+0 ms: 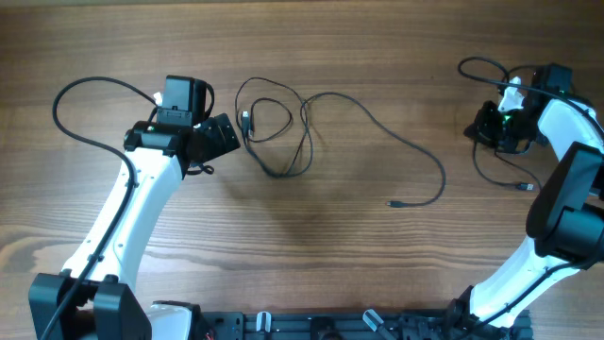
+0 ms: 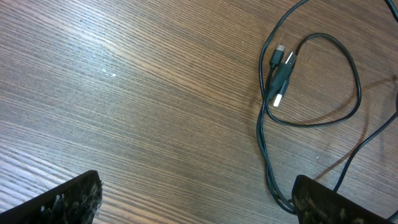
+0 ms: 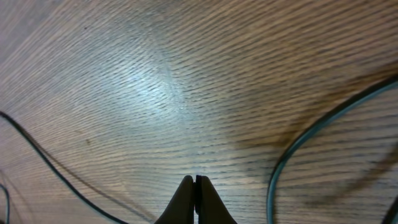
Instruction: Untangle cables
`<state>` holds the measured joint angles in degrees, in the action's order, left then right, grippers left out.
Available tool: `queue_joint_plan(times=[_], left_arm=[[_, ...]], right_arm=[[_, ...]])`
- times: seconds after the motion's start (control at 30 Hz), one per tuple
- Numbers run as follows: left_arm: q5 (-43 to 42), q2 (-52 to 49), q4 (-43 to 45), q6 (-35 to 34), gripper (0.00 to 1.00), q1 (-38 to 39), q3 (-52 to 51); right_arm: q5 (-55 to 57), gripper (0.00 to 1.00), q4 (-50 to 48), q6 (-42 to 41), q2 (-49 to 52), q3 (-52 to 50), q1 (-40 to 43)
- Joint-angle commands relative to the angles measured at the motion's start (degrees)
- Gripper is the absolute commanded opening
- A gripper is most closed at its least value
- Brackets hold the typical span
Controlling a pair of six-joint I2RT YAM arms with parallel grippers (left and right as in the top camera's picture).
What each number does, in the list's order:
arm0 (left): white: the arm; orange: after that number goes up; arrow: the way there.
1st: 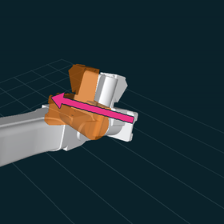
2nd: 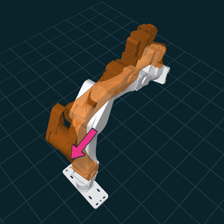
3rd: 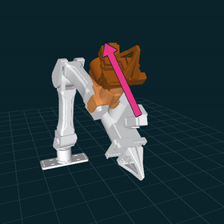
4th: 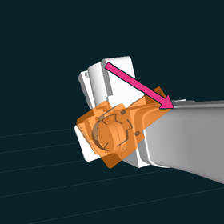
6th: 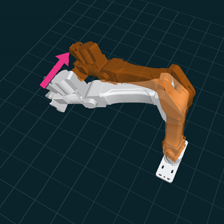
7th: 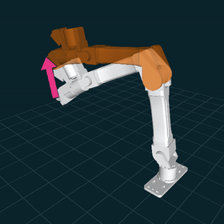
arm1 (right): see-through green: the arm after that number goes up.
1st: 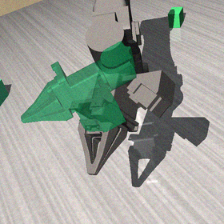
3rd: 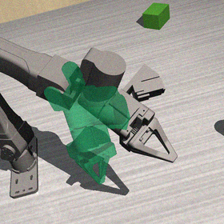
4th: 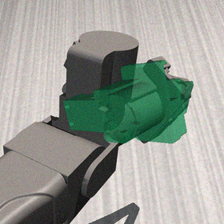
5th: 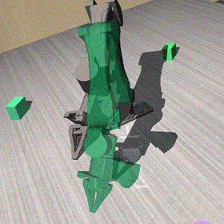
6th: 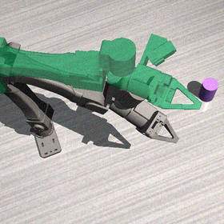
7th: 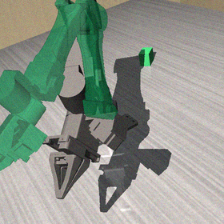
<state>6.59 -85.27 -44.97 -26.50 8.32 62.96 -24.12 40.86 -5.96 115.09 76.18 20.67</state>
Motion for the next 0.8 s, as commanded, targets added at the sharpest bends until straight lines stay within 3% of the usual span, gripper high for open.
queue_joint_plan(times=[0.0,0.77], left_arm=[[0.3,1.0,0.1,-0.8,1.0,0.1,0.0],[0.3,1.0,0.1,-0.8,1.0,0.1,0.0]], right_arm=[[1.3,0.06,0.0,-0.7,0.9,-0.6,-0.2],[7.9,0.06,0.3,-1.7,1.2,-0.6,-0.2]])
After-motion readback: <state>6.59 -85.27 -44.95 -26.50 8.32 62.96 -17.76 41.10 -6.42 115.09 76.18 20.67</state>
